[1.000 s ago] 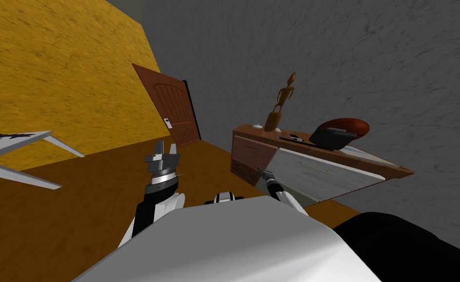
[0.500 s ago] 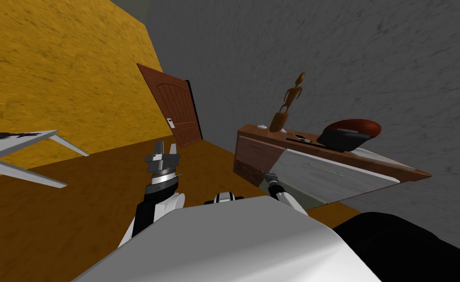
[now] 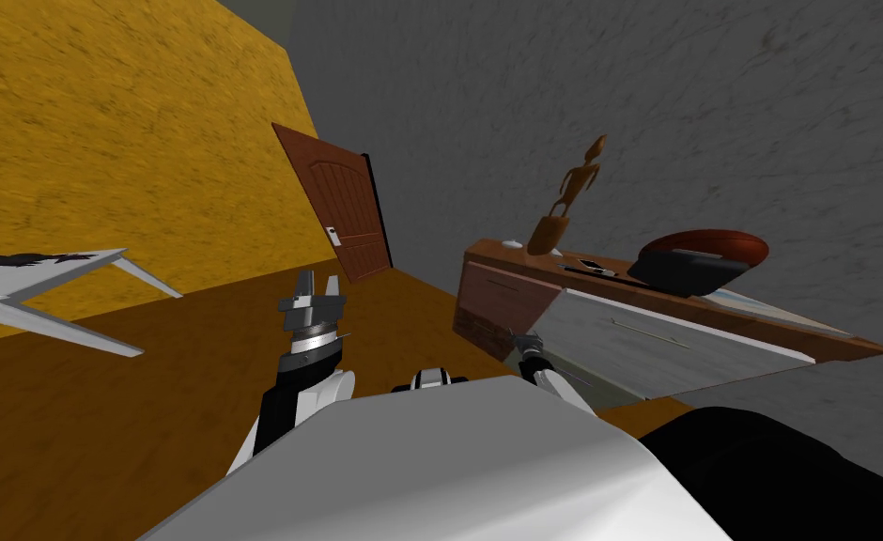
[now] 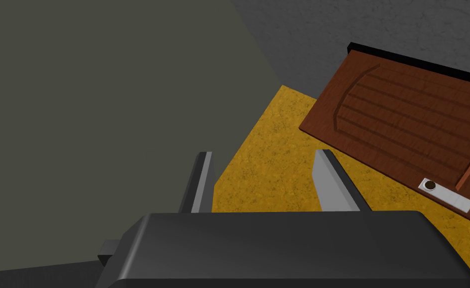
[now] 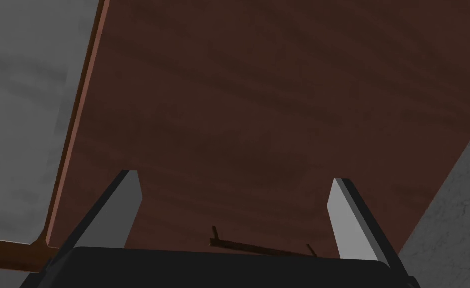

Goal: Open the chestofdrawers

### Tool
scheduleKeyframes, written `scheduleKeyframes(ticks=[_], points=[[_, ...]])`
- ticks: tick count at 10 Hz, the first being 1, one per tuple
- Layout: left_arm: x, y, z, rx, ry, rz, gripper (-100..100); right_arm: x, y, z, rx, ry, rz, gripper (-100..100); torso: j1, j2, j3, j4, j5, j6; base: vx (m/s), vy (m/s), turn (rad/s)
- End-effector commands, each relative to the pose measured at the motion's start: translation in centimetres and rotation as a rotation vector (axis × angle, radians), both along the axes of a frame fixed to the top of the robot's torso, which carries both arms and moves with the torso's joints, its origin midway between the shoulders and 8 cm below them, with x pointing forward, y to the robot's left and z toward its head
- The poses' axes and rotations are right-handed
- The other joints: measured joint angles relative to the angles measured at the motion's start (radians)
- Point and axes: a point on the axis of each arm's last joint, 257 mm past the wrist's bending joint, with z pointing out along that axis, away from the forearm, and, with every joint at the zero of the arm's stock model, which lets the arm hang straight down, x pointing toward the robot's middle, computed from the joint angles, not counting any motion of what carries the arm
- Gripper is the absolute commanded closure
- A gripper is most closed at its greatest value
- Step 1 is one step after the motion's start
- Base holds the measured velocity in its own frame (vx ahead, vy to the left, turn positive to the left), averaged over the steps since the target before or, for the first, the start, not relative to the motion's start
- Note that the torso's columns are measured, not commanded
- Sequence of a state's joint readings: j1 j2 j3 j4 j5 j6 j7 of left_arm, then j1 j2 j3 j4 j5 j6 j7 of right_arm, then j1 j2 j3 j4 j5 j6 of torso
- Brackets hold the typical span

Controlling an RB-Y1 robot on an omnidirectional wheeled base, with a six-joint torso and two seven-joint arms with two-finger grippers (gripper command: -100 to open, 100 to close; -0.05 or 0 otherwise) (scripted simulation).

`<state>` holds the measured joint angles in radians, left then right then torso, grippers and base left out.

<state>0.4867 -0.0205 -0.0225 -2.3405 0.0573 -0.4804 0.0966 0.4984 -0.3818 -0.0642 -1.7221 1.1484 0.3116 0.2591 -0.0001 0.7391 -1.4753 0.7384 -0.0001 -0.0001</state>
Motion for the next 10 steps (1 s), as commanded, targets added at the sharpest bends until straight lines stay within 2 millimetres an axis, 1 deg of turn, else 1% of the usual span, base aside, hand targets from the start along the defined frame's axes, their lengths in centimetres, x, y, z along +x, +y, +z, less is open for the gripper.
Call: scheduleKeyframes(ticks=[1, 3, 4, 5, 6, 7, 8, 10], points=[[0.0, 0.0, 0.0, 0.0, 0.0, 0.0, 0, -0.8, -2.7, 0.1, -0.124, 0.053, -0.033, -100, 0.002, -0.001, -0.001, 0.0, 0.001, 0.0, 0.048, 0.112, 0.012], [0.0, 0.0, 0.0, 0.0, 0.0, 0.0, 0, -1.7, -5.6, 0.6, -0.267, 0.11, -0.069, -100, -0.002, -0.002, -0.001, -0.001, 0.0, 0.0, 0.074, 0.092, 0.06], [0.0, 0.0, 0.0, 0.0, 0.0, 0.0, 0, -1.6, -5.6, 0.9, -0.286, 0.112, -0.064, -100, -0.001, -0.004, -0.002, -0.001, 0.0, 0.0, 0.08, 0.071, 0.042], [0.0, 0.0, 0.0, 0.0, 0.0, 0.0, 0, -2.0, -6.9, 1.2, -0.346, 0.136, -0.085, -100, -0.001, -0.002, -0.001, -0.001, 0.0, 0.0, 0.054, 0.073, 0.056], [0.0, 0.0, 0.0, 0.0, 0.0, 0.0, 0, -1.9, -6.9, 1.4, -0.36, 0.138, -0.08, -100, 0.0, 0.0, 0.0, 0.0, 0.0, 0.0, 0.042, 0.054, 0.023], [0.0, 0.0, 0.0, 0.0, 0.0, 0.0, 0, -2.2, -8.1, 1.8, -0.417, 0.158, -0.1, -100, -0.001, 0.001, 0.001, 0.0, 0.0, 0.0, 0.056, 0.048, 0.058], [0.0, 0.0, 0.0, 0.0, 0.0, 0.0, 0, -2.1, -8.1, 2.0, -0.43, 0.16, -0.096, -100, -0.001, 0.0, 0.0, 0.0, 0.0, 0.0, 0.05, 0.038, 0.032], [0.0, 0.0, 0.0, 0.0, 0.0, 0.0, 0, -2.4, -10.2, 3.4, -0.559, 0.198, -0.126, -100, 0.0, -0.001, -0.001, 0.0, 0.0, 0.0, 0.075, 0.054, 0.079]])
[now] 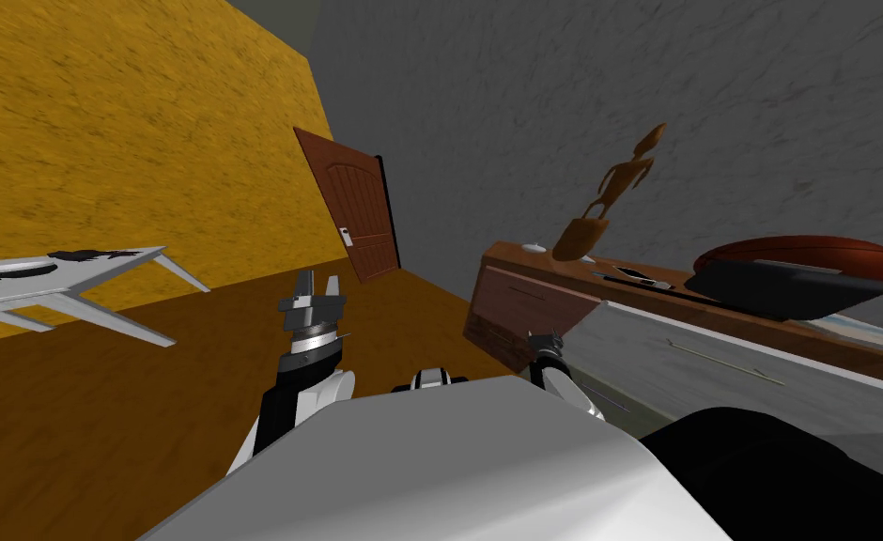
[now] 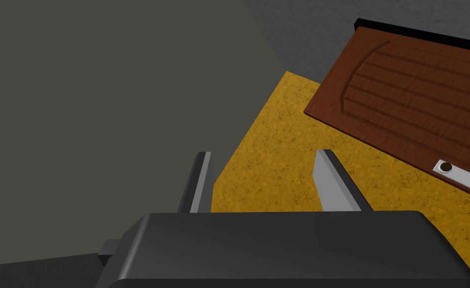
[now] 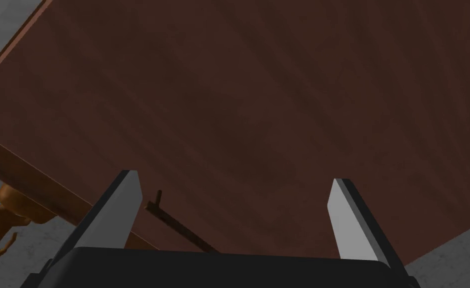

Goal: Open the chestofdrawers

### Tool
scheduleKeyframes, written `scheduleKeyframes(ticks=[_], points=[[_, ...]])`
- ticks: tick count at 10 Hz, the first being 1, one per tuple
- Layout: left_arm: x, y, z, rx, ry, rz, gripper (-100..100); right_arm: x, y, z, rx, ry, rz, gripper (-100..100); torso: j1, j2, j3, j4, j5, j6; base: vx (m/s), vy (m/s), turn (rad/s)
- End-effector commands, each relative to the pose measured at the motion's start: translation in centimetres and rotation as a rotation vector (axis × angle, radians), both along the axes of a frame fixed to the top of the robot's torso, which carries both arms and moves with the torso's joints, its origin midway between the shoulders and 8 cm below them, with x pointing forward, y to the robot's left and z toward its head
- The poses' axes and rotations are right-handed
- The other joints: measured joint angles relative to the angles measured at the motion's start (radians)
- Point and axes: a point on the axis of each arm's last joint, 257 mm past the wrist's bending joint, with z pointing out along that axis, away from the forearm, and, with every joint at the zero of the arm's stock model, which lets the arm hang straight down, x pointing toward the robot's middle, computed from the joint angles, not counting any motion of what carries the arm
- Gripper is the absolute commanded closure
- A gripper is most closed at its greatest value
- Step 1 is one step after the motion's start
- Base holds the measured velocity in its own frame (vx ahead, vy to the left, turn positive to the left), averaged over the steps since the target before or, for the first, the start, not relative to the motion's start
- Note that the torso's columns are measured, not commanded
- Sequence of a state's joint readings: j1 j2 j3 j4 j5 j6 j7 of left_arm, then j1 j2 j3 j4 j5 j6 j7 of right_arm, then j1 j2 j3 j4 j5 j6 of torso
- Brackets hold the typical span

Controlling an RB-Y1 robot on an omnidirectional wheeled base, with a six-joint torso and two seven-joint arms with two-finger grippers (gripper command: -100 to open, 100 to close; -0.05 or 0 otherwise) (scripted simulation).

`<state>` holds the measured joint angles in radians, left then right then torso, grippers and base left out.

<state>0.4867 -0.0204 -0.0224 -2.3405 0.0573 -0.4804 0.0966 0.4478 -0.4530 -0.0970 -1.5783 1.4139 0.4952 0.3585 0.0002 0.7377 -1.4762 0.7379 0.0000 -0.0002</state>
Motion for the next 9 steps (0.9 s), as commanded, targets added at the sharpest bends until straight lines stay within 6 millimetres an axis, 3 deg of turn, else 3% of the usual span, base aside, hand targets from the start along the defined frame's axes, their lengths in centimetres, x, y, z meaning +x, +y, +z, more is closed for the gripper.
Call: scheduleKeyframes(ticks=[1, 4, 5, 9], points=[[0.0, 0.0, 0.0, 0.0, 0.0, 0.0, 0, -0.2, -1.6, 1.2, -0.102, 0.029, -0.021, -100, 0.001, -0.002, -0.001, -0.001, 0.0, 0.0, 0.081, 0.042, 0.033], [0.0, 0.0, 0.0, 0.0, 0.0, 0.0, 0, -0.4, -4.1, 3.7, -0.274, 0.069, -0.058, -100, 0.0, 0.001, 0.0, 0.0, 0.0, 0.0, 0.075, 0.049, 0.084], [0.0, 0.0, 0.0, 0.0, 0.0, 0.0, 0, -0.3, -4.1, 3.8, -0.28, 0.07, -0.056, -100, 0.0, 0.0, 0.0, 0.0, 0.0, 0.0, 0.073, 0.021, 0.023], [0.0, 0.0, 0.0, 0.0, 0.0, 0.0, 0, -0.2, -6.2, 7.2, -0.474, 0.104, -0.091, -100, 0.0, -0.001, -0.001, 0.0, 0.0, 0.0, 0.08, 0.023, 0.066]])
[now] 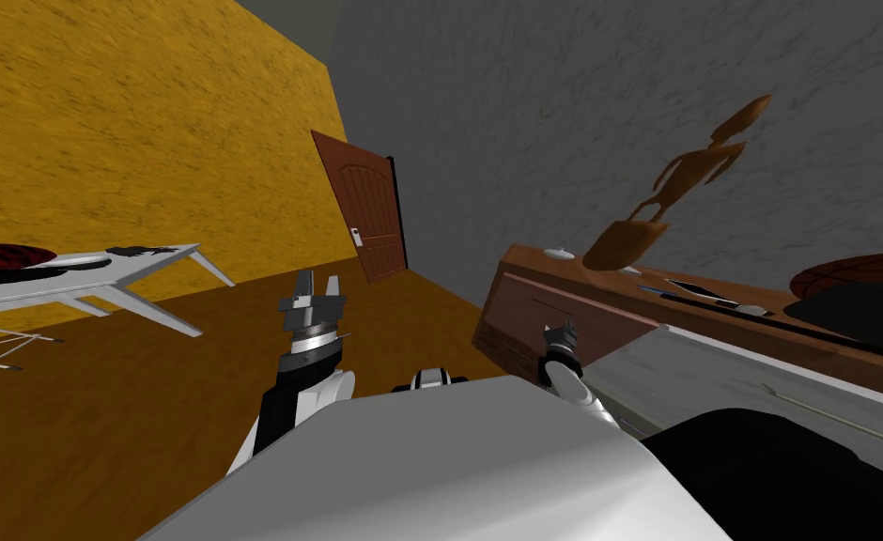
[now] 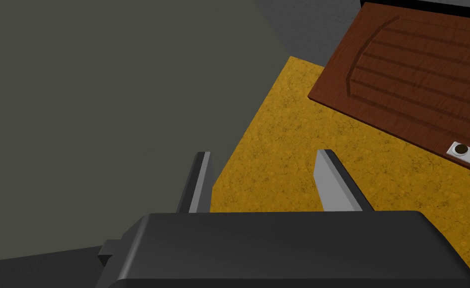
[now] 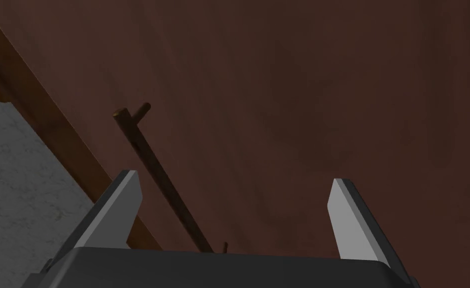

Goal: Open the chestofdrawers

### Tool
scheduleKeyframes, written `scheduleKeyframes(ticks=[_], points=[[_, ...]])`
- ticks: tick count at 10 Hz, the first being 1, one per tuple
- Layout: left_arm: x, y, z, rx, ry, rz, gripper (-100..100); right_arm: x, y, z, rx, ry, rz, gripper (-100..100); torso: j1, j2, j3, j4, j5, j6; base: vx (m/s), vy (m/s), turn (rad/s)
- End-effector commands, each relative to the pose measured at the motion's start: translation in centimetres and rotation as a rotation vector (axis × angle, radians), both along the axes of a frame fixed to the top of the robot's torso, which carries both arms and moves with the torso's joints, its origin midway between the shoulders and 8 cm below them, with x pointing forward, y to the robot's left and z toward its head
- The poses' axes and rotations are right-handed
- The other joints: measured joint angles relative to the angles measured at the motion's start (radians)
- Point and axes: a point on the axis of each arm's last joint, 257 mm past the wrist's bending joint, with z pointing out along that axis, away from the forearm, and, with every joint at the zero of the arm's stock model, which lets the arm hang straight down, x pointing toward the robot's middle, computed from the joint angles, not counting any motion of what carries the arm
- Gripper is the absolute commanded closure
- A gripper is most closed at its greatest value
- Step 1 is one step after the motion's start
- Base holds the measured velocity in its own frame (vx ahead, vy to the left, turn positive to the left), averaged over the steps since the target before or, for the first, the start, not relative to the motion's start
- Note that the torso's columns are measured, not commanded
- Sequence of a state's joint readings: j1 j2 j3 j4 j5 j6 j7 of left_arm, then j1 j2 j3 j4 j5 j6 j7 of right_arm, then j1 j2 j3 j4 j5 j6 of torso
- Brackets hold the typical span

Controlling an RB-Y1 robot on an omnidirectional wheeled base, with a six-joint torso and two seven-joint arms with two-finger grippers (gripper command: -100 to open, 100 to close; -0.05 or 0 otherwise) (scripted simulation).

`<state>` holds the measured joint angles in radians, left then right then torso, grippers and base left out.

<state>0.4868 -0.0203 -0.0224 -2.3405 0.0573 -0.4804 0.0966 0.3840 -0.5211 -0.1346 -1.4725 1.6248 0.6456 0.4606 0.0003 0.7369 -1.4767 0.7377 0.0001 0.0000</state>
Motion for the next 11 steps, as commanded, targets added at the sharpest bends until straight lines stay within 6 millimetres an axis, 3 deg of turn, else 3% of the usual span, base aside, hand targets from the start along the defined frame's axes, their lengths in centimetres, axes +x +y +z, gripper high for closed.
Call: scheduleKeyframes(ticks=[1, 3, 4, 5, 6, 7, 11], points=[[0.0, 0.0, 0.0, 0.0, 0.0, 0.0, 0, 0.1, -1.0, 2.0, -0.113, 0.016, -0.019, -100, 0.001, 0.001, 0.0, 0.0, 0.0, 0.0, 0.064, 0.04, 0.055], [0.0, 0.0, 0.0, 0.0, 0.0, 0.0, 0, 0.2, -1.8, 4.1, -0.21, 0.029, -0.031, -100, 0.0, 0.001, 0.001, 0.0, 0.0, 0.0, 0.083, 0.045, 0.06], [0.0, 0.0, 0.0, 0.0, 0.0, 0.0, 0, 0.3, -1.6, 3.3, -0.181, 0.025, -0.026, -100, 0.0, 0.001, 0.001, 0.0, 0.0, 0.0, 0.039, 0.021, 0.01], [0.0, 0.0, 0.0, 0.0, 0.0, 0.0, 0, 0.7, -2.7, 4.5, -0.19, 0.025, -0.026, -100, -0.002, 0.003, 0.002, 0.001, 0.0, 0.0, 0.055, -0.02, -0.022], [0.0, 0.0, 0.0, 0.0, 0.0, 0.0, 0, 0.5, -2.2, 4.2, -0.189, 0.023, -0.028, -100, -0.004, 0.002, 0.001, 0.001, -0.001, 0.0, 0.034, -0.016, -0.002], [0.0, 0.0, 0.0, 0.0, 0.0, 0.0, 0, 0.5, -2.3, 4.3, -0.189, 0.024, -0.027, 100, -0.002, 0.002, 0.002, 0.001, -0.001, 0.0, 0.006, -0.003, 0.002], [0.0, 0.0, 0.0, 0.0, 0.0, 0.0, 0, 0.8, -2.1, 4.8, -0.191, 0.022, -0.011, 100, -0.004, -0.001, 0.001, -0.003, -0.007, -0.001, -0.101, 0.135, -0.042]])
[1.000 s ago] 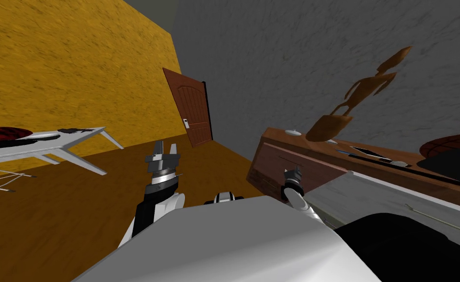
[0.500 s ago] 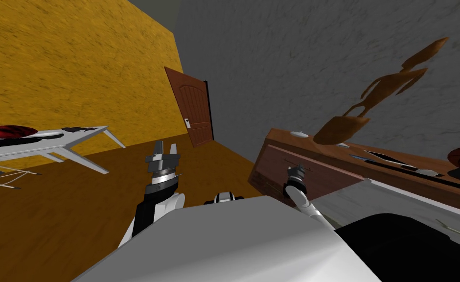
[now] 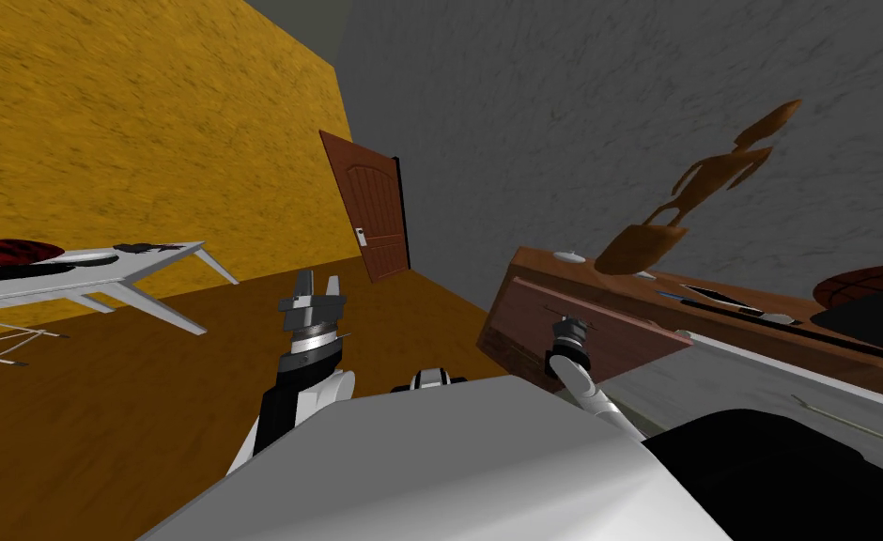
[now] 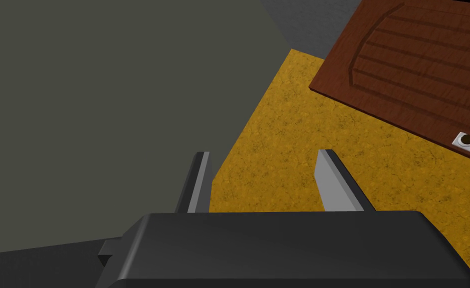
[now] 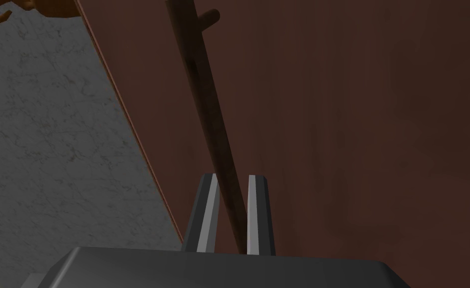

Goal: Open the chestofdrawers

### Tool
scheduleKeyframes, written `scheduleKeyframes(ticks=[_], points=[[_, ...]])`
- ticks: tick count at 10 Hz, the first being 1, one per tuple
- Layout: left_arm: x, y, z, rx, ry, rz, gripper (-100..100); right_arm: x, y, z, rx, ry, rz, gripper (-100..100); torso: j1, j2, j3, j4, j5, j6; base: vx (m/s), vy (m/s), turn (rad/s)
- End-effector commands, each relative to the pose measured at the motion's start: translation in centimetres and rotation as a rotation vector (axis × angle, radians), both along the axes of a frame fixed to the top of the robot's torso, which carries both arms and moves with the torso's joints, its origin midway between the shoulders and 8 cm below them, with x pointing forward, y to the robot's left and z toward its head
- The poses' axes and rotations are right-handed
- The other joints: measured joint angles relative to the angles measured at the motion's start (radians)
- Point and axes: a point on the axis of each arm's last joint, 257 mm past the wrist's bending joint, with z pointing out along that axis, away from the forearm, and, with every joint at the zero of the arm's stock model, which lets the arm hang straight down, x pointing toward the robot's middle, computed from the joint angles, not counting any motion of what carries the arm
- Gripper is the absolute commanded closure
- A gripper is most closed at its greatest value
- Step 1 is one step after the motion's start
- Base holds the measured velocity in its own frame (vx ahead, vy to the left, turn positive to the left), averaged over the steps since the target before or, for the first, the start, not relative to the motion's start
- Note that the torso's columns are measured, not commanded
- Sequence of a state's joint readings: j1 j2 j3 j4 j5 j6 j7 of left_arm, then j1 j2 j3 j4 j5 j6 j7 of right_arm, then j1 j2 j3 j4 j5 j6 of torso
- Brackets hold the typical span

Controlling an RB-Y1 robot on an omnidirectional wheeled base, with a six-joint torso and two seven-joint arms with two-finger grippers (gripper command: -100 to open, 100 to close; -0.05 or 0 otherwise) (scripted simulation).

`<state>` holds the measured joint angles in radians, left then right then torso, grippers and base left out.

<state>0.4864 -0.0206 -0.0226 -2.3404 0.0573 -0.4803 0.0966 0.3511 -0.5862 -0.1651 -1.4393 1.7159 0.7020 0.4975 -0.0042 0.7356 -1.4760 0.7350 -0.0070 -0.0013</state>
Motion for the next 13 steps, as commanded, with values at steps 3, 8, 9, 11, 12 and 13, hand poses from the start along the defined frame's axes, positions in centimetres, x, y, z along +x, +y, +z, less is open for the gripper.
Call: scheduleKeyframes(ticks=[3, 8, 9, 11, 12, 13], points=[[0.0, 0.0, 0.0, 0.0, 0.0, 0.0, 0, 0.2, 0.5, -0.3, 0.007, 0.014, 0.017, 100, -0.004, -0.003, -0.003, 0.001, 0.004, 0.0, -0.09, 0.109, -0.031], [0.0, 0.0, 0.0, 0.0, 0.0, 0.0, 0, 0.6, -0.5, 1.0, -0.001, 0.018, 0.026, -100, -0.003, -0.005, -0.004, 0.001, 0.004, -0.001, -0.082, 0.122, -0.04], [0.0, 0.0, 0.0, 0.0, 0.0, 0.0, 0, 0.8, -1.0, 1.6, -0.002, 0.018, 0.029, -100, 0.0, -0.004, -0.004, 0.001, 0.005, 0.0, 0.016, 0.088, -0.072], [0.0, 0.0, 0.0, 0.0, 0.0, 0.0, 0, 1.1, -1.9, 2.8, -0.004, 0.018, 0.037, -100, 0.005, 0.0, -0.002, 0.003, 0.008, 0.001, 0.026, 0.068, -0.041], [0.0, 0.0, 0.0, 0.0, 0.0, 0.0, 0, 1.6, -2.8, 4.1, -0.006, 0.018, 0.046, -100, 0.005, 0.003, 0.0, 0.003, 0.008, 0.001, 0.019, 0.08, -0.06], [0.0, 0.0, 0.0, 0.0, 0.0, 0.0, 0, 1.8, -3.2, 4.7, -0.007, 0.017, 0.051, -100, 0.005, 0.003, 0.001, 0.003, 0.007, 0.001, 0.012, 0.091, -0.068]])
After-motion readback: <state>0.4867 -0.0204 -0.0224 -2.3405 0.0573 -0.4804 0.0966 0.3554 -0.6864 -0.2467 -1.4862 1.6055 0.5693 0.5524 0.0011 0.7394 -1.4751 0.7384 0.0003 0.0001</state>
